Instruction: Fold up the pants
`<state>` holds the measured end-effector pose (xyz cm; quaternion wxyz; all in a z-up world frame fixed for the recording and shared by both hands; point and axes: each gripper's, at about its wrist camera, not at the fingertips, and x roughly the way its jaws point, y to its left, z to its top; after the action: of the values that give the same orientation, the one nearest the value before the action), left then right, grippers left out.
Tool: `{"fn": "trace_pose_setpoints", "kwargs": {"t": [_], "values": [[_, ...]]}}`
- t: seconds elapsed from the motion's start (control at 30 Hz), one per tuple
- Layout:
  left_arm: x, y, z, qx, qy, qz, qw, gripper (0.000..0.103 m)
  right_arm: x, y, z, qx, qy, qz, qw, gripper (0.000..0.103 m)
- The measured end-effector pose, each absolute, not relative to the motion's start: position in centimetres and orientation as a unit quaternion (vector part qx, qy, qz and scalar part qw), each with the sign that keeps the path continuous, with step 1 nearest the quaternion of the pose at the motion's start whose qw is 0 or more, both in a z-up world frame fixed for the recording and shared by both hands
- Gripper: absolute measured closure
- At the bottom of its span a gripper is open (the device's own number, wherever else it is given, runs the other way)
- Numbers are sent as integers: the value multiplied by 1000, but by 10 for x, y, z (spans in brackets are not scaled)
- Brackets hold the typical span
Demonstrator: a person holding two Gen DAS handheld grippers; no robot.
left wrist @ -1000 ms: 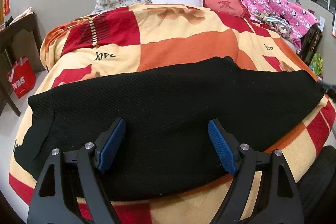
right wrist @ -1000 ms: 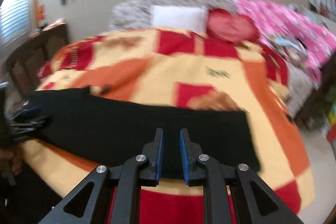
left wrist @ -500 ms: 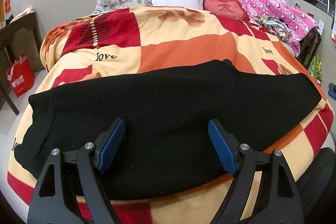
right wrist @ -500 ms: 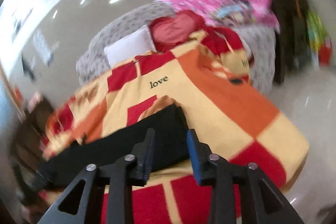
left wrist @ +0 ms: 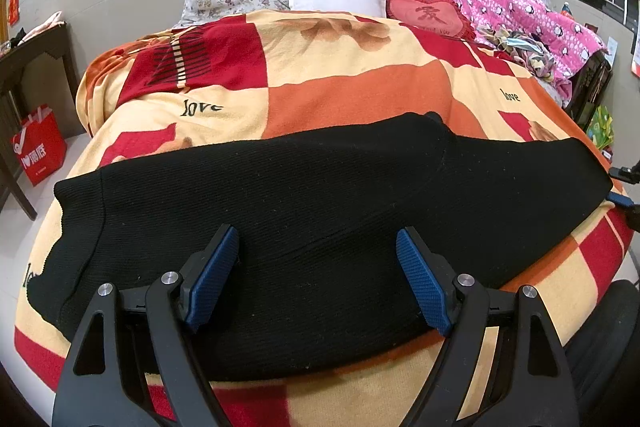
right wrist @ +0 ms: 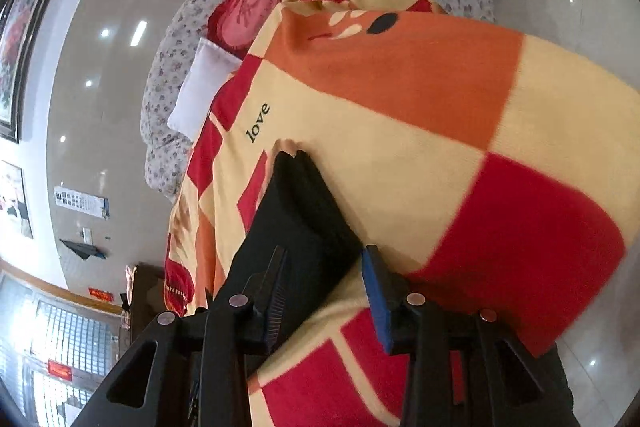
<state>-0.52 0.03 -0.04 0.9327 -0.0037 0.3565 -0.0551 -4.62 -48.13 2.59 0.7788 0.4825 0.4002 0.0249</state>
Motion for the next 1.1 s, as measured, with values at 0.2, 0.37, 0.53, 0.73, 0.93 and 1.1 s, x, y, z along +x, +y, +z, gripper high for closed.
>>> {"fn": "trace_pose_setpoints", "kwargs": {"t": [0.2, 0.37, 0.53, 0.73, 0.93, 1.1], "values": [[-5, 0, 0, -3, 356, -55, 933, 21, -46, -486, 18, 526, 410, 36, 744, 68], [-5, 0, 0, -4, 357, -55, 933, 21, -44, -490, 16, 545, 397, 24, 738, 68], [-6, -1, 0, -3, 357, -54, 933, 21, -44, -483, 20, 518, 398, 27, 757, 69], [-6, 1, 0, -4, 357, -55, 933, 21, -45, -480, 18, 487, 394, 27, 779, 89], [-9, -2, 13, -39, 349, -68, 934, 21, -50, -474, 18, 445, 377, 23, 812, 97], [-5, -53, 52, -90, 350, -157, 919, 21, -55, -456, 27, 360, 359, 13, 861, 95]]}}
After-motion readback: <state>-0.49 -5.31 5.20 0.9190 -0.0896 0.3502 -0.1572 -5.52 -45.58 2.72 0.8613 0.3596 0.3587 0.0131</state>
